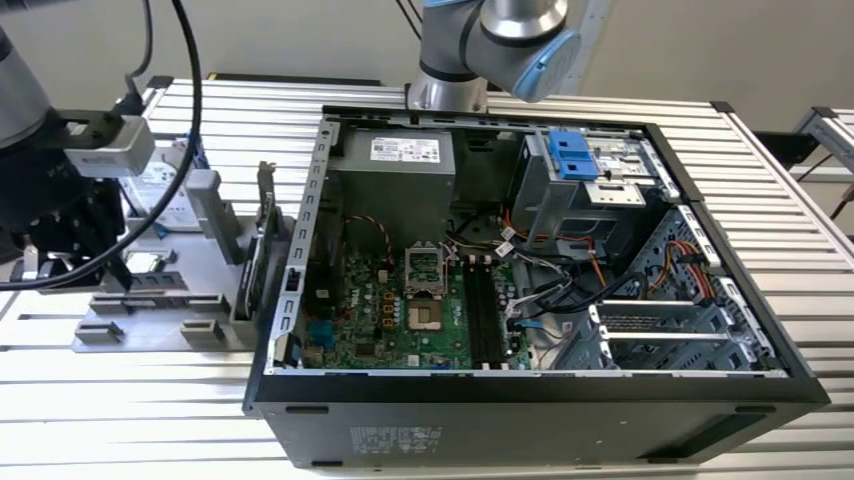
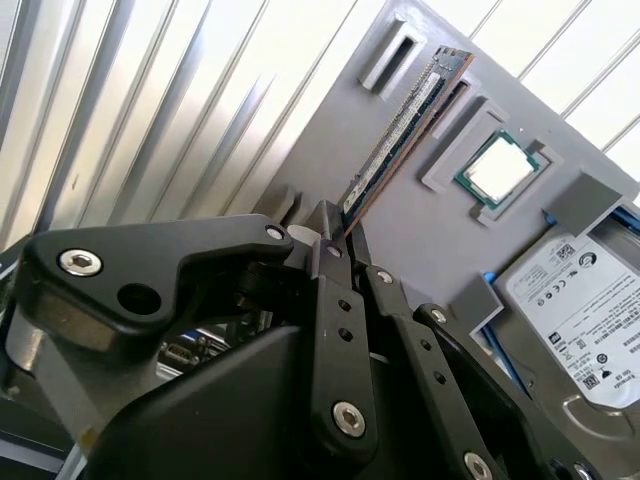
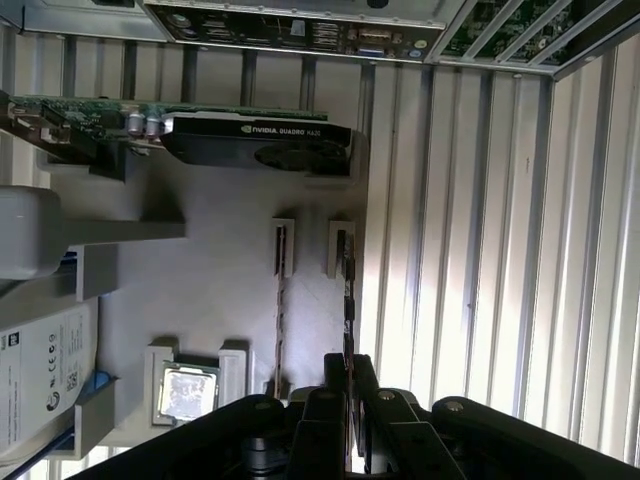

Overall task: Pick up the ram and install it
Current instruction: 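Pick up the ram and move it above insertion slot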

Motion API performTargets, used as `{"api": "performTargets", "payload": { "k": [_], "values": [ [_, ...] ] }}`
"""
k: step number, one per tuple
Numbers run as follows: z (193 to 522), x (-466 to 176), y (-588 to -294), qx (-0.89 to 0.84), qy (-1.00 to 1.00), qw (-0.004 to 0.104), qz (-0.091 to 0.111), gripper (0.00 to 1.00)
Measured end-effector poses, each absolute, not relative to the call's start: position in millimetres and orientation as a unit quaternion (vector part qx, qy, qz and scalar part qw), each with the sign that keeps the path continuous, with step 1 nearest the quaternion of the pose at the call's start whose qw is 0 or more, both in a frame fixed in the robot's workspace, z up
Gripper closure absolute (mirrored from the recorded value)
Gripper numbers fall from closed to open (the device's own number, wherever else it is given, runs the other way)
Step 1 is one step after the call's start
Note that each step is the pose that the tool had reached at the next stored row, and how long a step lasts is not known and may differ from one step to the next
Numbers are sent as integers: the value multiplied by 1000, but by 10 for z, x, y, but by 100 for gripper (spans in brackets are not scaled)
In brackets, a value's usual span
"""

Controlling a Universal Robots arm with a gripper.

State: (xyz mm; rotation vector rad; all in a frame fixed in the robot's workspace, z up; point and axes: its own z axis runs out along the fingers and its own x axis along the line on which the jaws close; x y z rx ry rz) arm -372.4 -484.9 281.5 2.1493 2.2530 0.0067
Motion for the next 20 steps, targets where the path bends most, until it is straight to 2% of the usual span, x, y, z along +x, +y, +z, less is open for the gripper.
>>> {"api": "performTargets", "payload": {
  "k": [20],
  "values": [
    [2955, -3724, -4849, 691, 723, 14, 2, 100]
  ]
}}
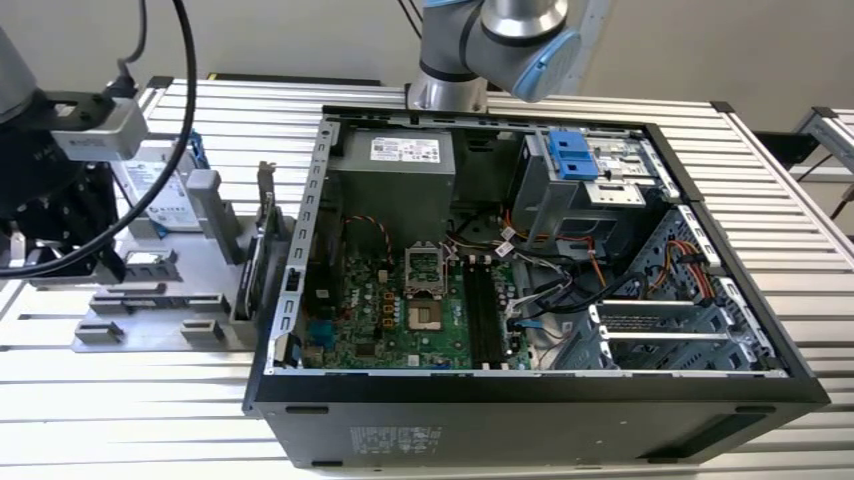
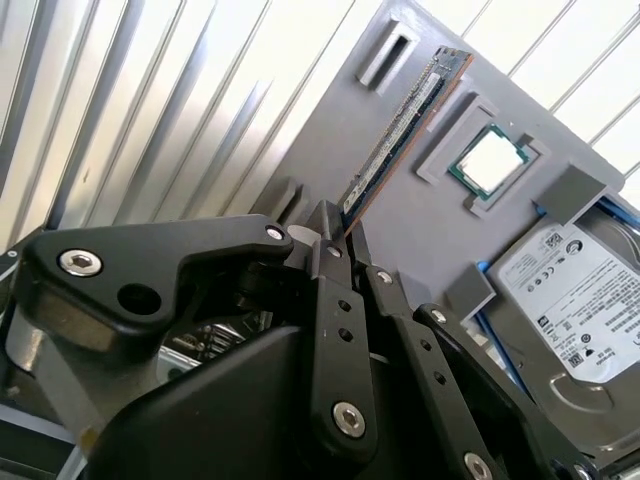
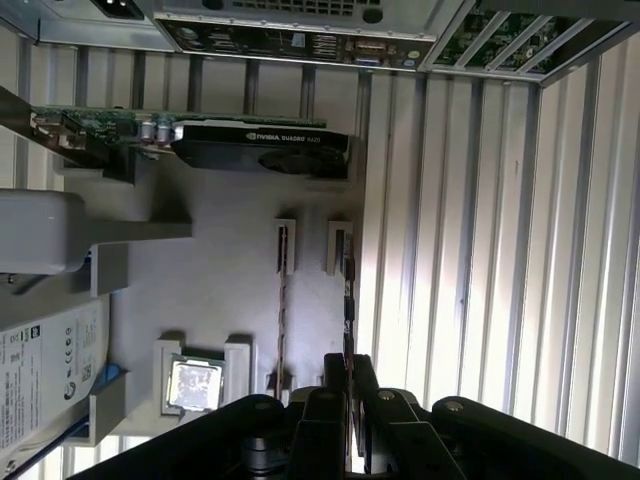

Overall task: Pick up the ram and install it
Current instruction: 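Pick up the ram and move it above insertion slot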

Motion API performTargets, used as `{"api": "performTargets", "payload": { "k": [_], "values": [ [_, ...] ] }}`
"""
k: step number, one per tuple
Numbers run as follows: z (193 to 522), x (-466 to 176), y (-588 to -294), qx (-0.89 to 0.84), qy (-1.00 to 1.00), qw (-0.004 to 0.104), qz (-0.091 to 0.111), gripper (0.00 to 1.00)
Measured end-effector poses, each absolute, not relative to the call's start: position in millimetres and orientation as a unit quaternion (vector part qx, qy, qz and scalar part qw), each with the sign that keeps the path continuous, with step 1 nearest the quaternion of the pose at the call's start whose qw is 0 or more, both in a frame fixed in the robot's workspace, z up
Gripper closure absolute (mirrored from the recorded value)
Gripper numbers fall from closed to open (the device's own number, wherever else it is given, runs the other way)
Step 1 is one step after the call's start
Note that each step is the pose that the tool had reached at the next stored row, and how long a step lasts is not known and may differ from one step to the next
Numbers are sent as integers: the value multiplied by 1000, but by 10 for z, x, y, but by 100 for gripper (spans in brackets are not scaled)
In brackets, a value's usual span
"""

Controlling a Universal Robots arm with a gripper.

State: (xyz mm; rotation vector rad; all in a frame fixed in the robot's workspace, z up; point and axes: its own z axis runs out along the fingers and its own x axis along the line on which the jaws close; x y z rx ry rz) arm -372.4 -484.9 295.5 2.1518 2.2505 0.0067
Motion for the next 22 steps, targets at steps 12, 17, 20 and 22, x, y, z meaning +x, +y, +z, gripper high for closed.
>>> {"api": "performTargets", "payload": {
  "k": [12, 17, 20, 22],
  "values": [
    [3017, -3724, -4849, 691, 722, 14, 2, 100],
    [3033, -3724, -4849, 692, 722, 14, 2, 100],
    [3043, -3724, -4849, 692, 722, 14, 2, 100],
    [3049, -3724, -4849, 692, 722, 14, 2, 100]
  ]
}}
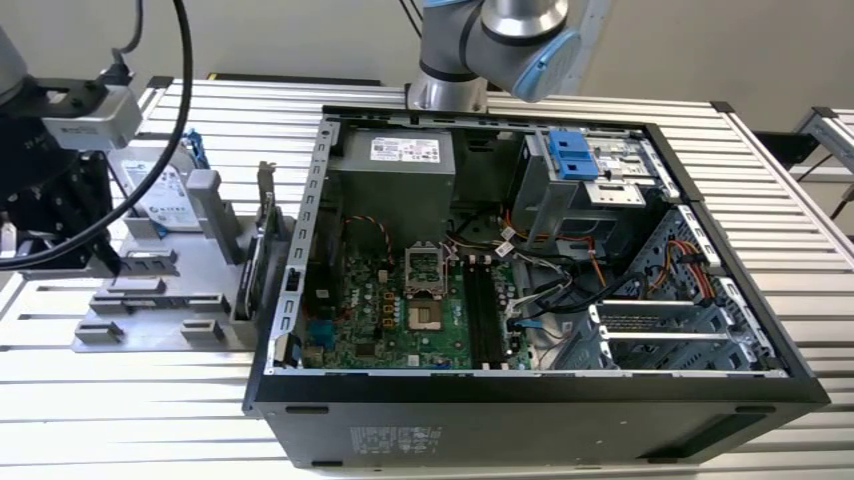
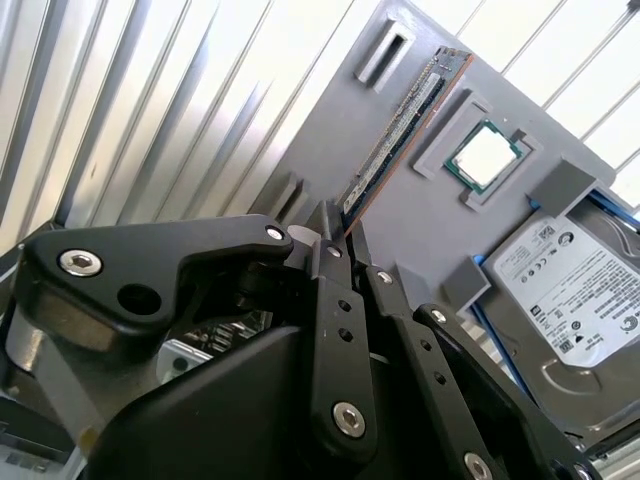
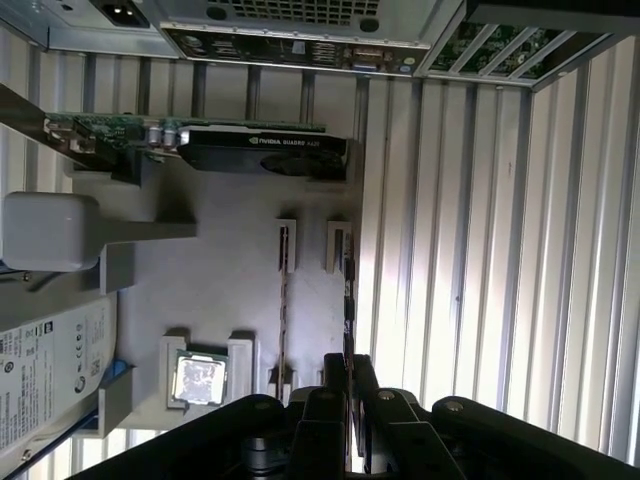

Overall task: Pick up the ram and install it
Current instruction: 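Pick up the ram and move it above insertion slot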

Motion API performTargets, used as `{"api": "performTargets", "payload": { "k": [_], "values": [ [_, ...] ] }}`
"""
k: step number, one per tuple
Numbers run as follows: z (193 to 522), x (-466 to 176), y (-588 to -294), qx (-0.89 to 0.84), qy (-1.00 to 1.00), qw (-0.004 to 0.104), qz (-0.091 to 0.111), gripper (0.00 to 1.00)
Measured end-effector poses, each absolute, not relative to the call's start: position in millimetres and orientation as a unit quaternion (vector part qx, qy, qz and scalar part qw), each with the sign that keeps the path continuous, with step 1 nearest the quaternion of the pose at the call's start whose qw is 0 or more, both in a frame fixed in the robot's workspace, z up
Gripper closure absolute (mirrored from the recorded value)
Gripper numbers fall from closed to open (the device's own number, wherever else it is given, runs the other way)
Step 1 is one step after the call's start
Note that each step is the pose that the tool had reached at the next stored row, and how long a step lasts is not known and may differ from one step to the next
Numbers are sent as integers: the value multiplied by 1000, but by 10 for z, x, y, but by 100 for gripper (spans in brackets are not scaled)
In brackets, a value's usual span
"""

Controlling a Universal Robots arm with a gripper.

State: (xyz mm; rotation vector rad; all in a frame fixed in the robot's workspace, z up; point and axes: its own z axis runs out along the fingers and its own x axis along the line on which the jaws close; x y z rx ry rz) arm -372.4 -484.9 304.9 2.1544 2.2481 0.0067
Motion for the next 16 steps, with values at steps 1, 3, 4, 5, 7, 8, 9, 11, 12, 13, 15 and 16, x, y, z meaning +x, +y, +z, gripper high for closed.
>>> {"api": "performTargets", "payload": {
  "k": [1, 3, 4, 5, 7, 8, 9, 11, 12, 13, 15, 16],
  "values": [
    [3052, -3724, -4849, 692, 722, 14, 2, 100],
    [3058, -3724, -4849, 692, 722, 14, 2, 100],
    [3060, -3724, -4849, 692, 722, 14, 2, 100],
    [3063, -3724, -4849, 692, 722, 14, 2, 100],
    [3067, -3724, -4849, 692, 722, 14, 2, 100],
    [3070, -3725, -4849, 692, 721, 14, 2, 100],
    [3072, -3724, -4849, 692, 721, 14, 2, 100],
    [3078, -3725, -4849, 692, 721, 14, 2, 100],
    [3081, -3725, -4849, 692, 721, 14, 2, 100],
    [3085, -3725, -4849, 693, 721, 14, 2, 100],
    [3095, -3725, -4849, 693, 721, 14, 2, 100],
    [3100, -3725, -4849, 693, 721, 14, 2, 100]
  ]
}}
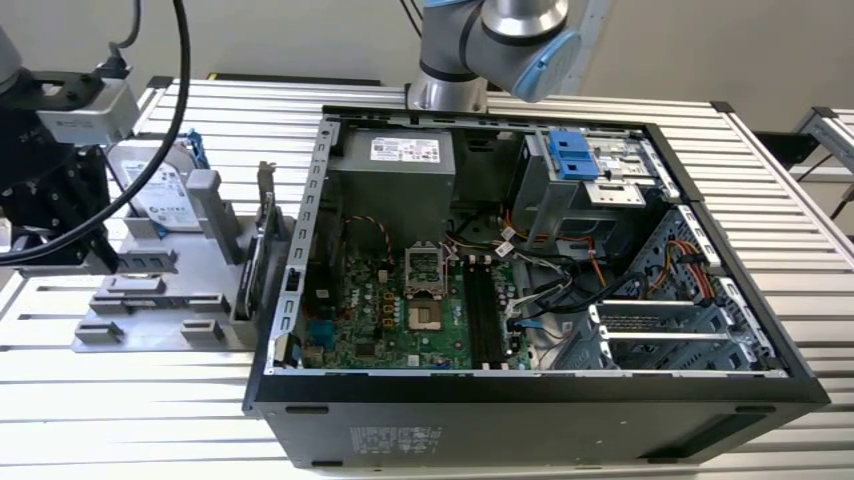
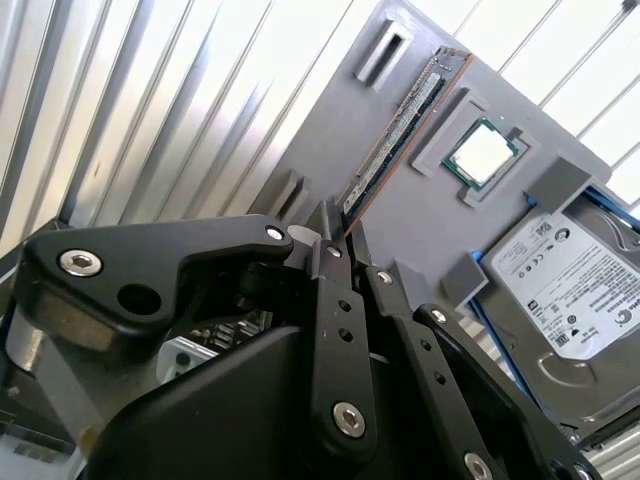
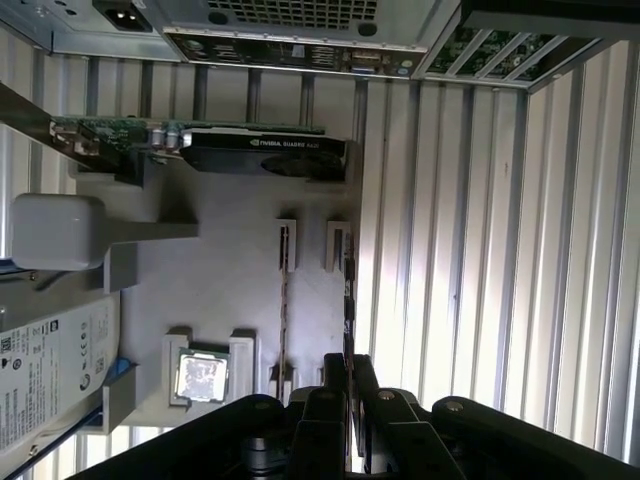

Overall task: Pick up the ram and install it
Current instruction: 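Pick up the ram and move it above insertion slot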

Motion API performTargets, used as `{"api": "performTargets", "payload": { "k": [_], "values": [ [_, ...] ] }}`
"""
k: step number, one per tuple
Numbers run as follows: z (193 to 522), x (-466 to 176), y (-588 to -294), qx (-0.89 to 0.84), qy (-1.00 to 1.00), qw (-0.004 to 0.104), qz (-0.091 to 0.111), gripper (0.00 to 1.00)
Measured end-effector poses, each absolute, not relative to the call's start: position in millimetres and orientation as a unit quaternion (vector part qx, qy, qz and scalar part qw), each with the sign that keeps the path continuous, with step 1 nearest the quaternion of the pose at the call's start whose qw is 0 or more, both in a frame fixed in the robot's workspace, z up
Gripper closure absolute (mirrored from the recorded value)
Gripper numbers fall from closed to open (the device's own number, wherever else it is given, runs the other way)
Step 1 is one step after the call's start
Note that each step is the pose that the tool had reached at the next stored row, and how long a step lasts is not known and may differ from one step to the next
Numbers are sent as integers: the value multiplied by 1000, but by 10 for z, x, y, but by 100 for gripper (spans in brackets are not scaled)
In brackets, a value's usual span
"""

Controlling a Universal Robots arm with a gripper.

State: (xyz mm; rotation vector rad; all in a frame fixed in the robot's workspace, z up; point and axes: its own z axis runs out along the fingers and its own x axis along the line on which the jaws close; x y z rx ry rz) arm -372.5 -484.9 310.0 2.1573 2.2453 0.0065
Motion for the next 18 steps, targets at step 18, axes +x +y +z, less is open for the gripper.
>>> {"api": "performTargets", "payload": {
  "k": [18],
  "values": [
    [3185, -3725, -4849, 694, 720, 14, 2, 100]
  ]
}}
